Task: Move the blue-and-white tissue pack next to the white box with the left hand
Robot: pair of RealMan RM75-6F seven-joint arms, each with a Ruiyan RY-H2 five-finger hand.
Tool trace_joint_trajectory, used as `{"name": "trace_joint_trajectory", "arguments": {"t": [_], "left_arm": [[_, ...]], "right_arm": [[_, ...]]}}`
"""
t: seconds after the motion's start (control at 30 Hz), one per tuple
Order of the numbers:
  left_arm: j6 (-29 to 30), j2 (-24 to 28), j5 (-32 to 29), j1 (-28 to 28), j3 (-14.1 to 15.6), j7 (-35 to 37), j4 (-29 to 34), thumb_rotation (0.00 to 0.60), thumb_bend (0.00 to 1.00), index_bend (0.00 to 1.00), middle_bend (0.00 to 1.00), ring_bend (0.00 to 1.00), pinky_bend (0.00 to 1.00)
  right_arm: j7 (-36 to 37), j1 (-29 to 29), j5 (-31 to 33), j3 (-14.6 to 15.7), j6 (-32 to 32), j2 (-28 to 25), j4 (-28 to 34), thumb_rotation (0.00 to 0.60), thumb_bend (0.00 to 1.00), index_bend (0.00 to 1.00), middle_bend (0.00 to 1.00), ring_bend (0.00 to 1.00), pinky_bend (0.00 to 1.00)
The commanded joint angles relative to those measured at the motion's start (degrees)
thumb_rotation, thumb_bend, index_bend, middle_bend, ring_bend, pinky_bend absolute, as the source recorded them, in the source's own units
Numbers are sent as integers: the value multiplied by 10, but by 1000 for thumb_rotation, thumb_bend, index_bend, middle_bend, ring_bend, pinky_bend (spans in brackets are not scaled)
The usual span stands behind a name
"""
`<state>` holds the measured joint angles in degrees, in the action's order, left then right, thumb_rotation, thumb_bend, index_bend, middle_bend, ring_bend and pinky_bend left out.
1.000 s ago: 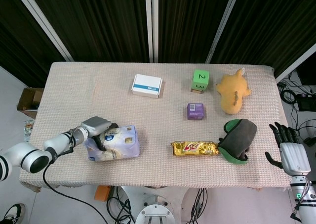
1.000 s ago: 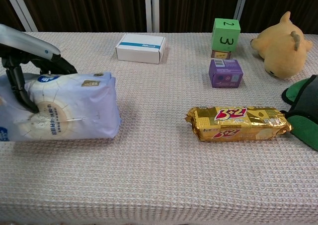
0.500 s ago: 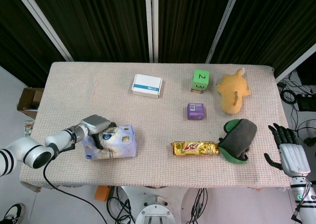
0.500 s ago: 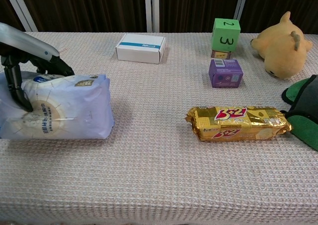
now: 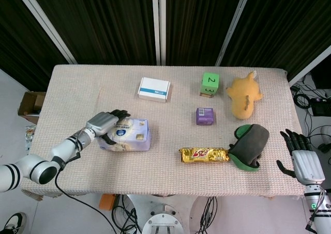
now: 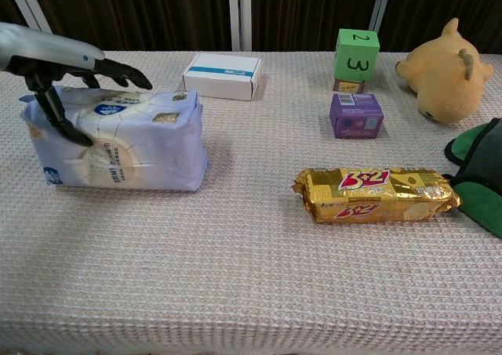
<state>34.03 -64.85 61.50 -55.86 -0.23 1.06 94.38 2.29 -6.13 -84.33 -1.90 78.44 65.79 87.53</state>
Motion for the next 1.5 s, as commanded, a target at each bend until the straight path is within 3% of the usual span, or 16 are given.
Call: {"name": "trace_joint_trajectory", "arguments": {"t": [0.03,0.4,0.67,0.9,1.03,1.23,1.37,1.5], "left_arm": [[55,-34,6,22,-25,8,-25,600,215,0,0,0,229],[85,-87,5,33,-62,17,-84,600,208,0,0,0,229],[185,-98,46,65,-93,20,-91,600,193,0,0,0,224],[260,-68,102,100,-94,2,-62,600,198,0,0,0,222],[364,-43,177,152,-71,-27,-44,600,193,0,0,0,212],[539,-36,262,278,-4,-95,-59,600,151,0,0,0,209],[574,-38,244,360,40,-89,-69,600,123,0,0,0,209],[577,-33,230,404,63,-96,-80,600,96,0,0,0,209]], "right_arm": [[0,0,0,0,0,0,-1,600,219,0,0,0,0],[4,-1,3,0,-4,3,-7,600,220,0,0,0,0],[14,-1,4,-2,-2,2,-14,600,222,0,0,0,0],[14,0,0,-3,3,3,-11,600,222,0,0,0,0],[14,3,-8,-6,21,3,-15,600,222,0,0,0,0],[6,11,-18,-9,50,12,-28,600,220,0,0,0,0],[0,15,-22,-8,59,9,-27,600,213,0,0,0,0],[-5,18,-24,-5,60,6,-24,600,207,0,0,0,0]]}}
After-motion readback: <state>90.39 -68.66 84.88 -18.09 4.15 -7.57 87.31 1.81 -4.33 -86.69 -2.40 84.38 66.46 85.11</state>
